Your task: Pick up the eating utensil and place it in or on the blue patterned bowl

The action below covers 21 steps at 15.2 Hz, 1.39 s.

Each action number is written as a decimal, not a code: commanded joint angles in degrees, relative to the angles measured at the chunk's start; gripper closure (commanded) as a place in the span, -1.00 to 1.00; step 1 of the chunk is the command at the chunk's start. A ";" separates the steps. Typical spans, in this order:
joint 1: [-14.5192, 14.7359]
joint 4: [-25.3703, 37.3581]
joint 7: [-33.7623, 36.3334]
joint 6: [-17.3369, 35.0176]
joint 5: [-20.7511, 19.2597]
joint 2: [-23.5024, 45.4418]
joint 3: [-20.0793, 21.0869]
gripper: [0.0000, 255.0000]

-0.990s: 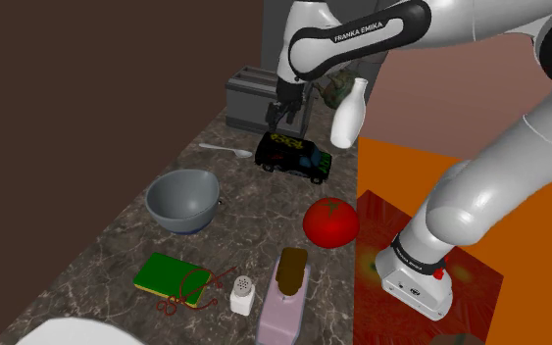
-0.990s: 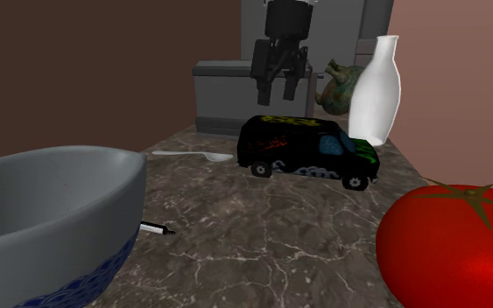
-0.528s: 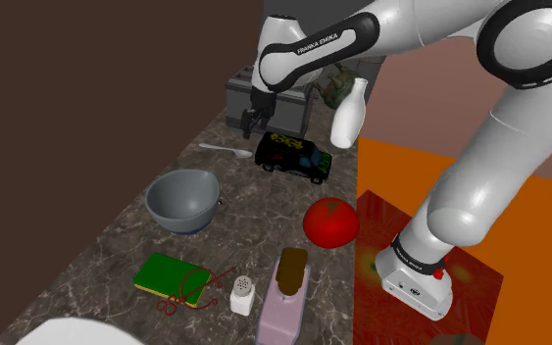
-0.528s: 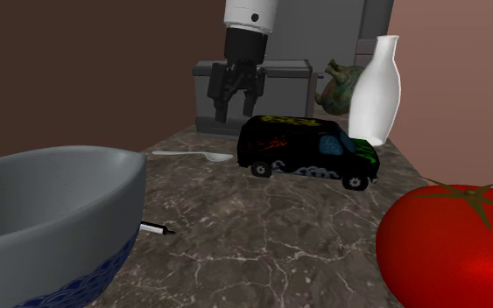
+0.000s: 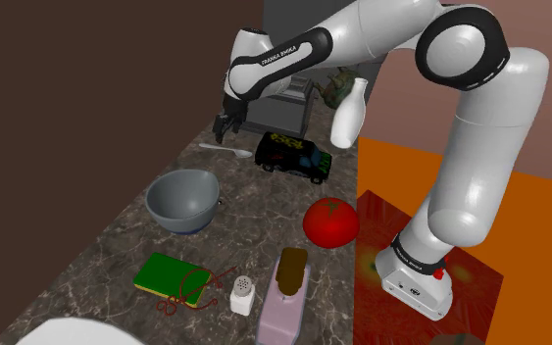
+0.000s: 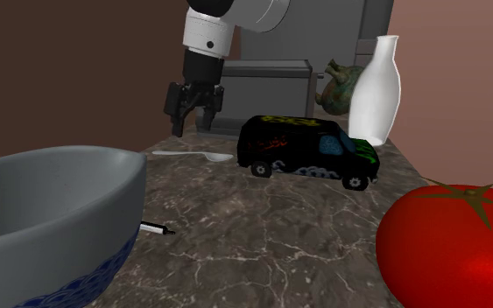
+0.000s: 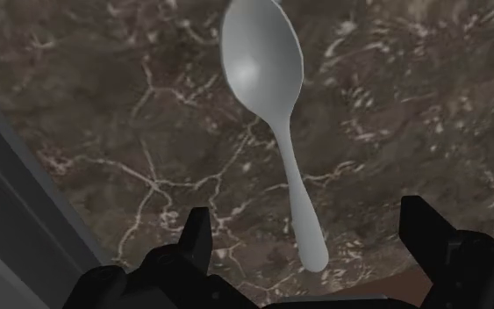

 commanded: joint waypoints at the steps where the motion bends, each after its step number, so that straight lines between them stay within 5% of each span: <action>1: 0.39 1.72 0.04 0.83 0.01 2.14 0.29 -1.00; 15: 0.87 1.97 0.13 4.37 -0.13 5.87 0.38 -1.00; 16: 0.87 1.97 0.13 4.37 -0.13 5.87 0.38 1.00; 21: 0.87 1.97 0.13 4.37 -0.13 5.87 0.38 1.00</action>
